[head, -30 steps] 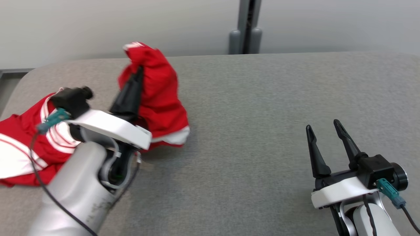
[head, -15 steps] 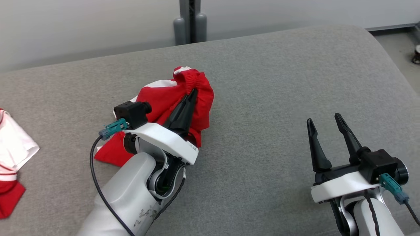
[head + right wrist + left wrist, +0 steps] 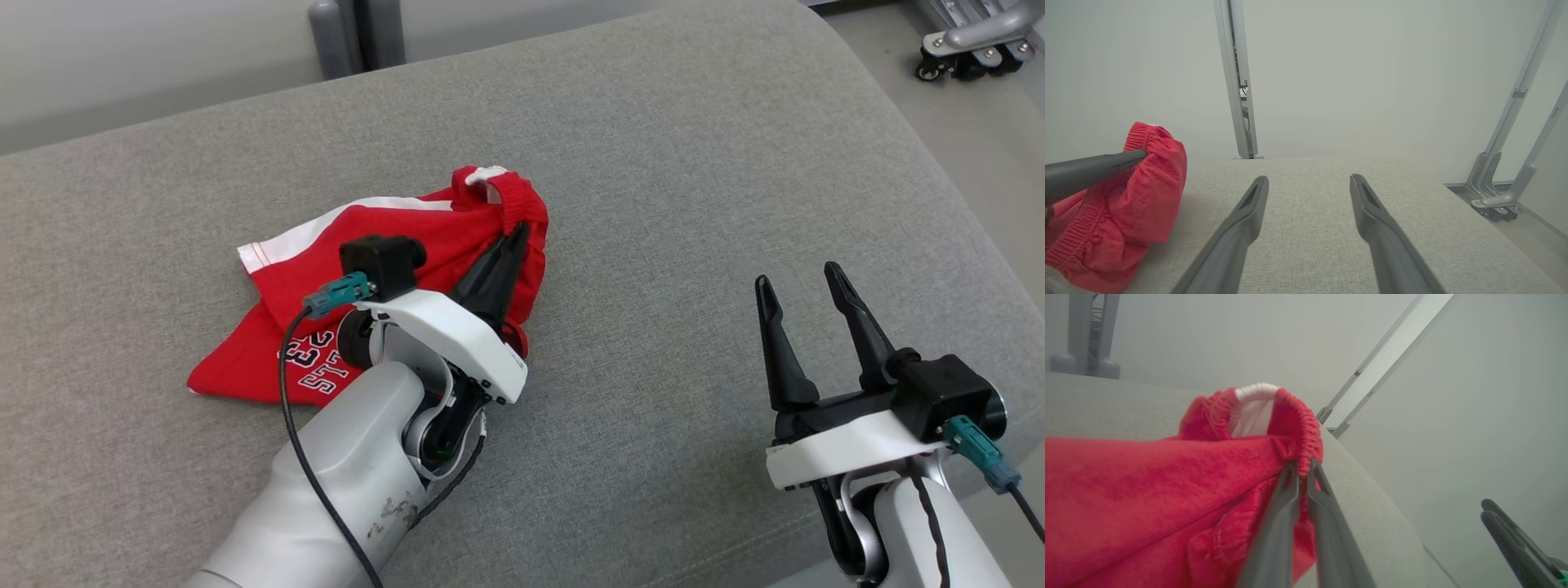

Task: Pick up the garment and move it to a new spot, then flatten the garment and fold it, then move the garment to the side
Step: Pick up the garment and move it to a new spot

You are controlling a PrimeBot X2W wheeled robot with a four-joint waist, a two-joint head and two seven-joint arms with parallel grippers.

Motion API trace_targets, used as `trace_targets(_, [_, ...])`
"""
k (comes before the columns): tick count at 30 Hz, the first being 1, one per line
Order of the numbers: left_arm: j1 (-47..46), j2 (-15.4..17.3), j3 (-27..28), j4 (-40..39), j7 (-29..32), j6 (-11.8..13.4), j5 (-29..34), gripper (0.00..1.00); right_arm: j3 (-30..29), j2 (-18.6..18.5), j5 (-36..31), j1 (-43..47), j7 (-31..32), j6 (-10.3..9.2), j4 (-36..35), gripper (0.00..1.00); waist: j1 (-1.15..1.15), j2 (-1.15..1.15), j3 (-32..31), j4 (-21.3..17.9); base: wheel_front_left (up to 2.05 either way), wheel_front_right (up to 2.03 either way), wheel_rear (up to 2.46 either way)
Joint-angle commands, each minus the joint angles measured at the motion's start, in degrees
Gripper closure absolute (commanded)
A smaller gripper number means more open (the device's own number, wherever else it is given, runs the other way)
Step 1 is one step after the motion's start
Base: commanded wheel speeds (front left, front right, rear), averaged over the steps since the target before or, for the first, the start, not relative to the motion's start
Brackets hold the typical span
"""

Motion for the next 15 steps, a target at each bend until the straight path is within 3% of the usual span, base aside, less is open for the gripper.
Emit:
trace_targets(1, [-1.0,0.2,-1.4,0.3,-0.1,0.1,-0.5,0.56,0.1,-0.3,0.5,-0.6,-0.3,0.11,-0.1,0.00,0.00,0.00,0.6,-0.6,0.00,0.00,0.00])
trace_targets(2, [-1.2,0.2,-2.8,0.5,-0.1,-0.1,-1.1,0.00,0.1,-0.3,0.5,-0.7,-0.3,0.11,-0.1,0.00,0.00,0.00,0.8,-0.7,0.00,0.00,0.00])
trace_targets(8, [-2.4,0.3,-7.5,1.4,-0.1,-0.8,-4.5,0.00,-1.0,-0.3,0.7,-0.8,-0.3,0.11,0.1,0.00,0.00,0.00,0.9,0.2,0.00,0.00,0.00])
trace_targets(15, [-1.9,0.2,-1.9,1.2,-0.1,-0.9,-1.7,0.00,-1.7,-0.3,-0.5,0.0,-0.3,0.11,0.2,0.00,0.00,0.00,-1.5,3.9,0.00,0.00,0.00])
